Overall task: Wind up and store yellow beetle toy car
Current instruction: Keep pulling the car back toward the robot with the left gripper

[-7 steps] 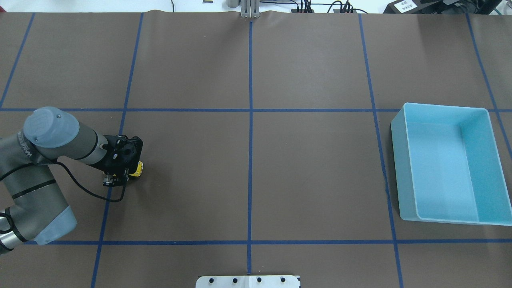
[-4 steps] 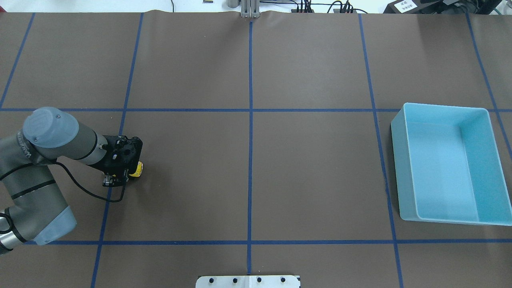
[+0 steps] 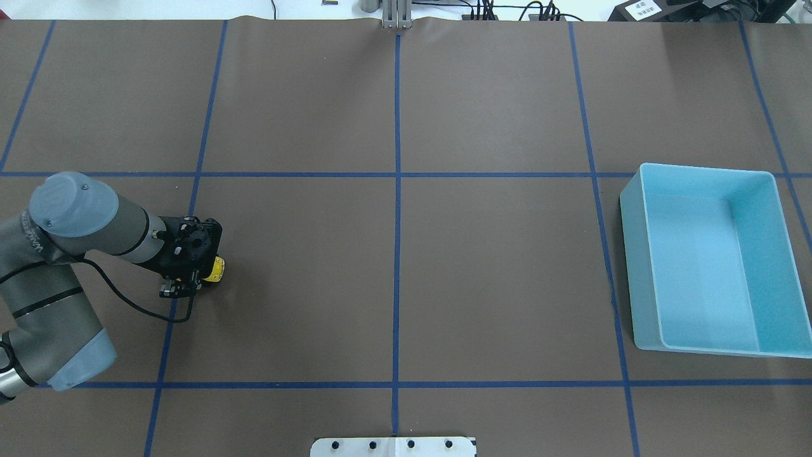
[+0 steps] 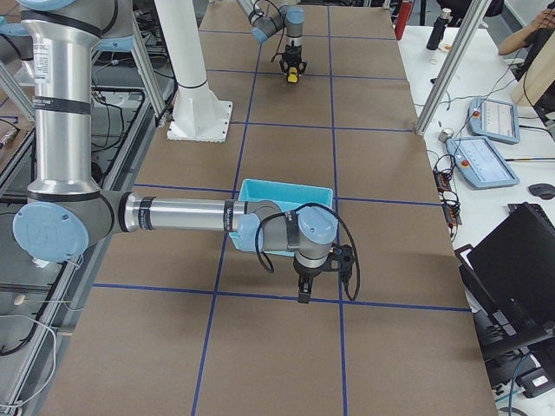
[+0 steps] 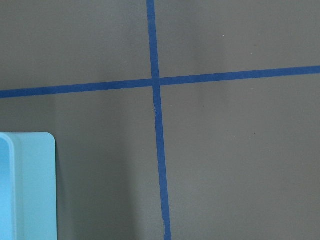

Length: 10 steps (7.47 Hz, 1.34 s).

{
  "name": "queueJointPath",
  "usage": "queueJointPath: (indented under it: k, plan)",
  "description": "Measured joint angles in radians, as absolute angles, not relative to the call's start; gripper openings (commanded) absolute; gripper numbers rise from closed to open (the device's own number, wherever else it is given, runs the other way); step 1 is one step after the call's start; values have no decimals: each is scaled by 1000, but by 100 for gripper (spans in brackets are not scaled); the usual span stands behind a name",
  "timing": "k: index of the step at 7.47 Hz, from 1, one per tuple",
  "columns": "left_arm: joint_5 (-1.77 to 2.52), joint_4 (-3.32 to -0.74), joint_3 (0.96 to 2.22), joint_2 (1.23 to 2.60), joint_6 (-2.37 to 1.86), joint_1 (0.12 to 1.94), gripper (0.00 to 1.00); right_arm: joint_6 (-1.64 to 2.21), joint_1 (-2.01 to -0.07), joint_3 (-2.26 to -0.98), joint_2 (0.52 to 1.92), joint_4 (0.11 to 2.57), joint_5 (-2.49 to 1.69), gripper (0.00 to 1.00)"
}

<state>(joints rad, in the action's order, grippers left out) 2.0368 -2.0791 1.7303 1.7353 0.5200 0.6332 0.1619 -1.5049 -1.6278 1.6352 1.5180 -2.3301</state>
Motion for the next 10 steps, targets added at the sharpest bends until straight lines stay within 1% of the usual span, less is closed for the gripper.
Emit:
queueJointPath:
  k: [10]
  plan:
    - [2052,-2113,1732,1707,520,635,2,162,-1505,-1629,1635,1521,-2330,100]
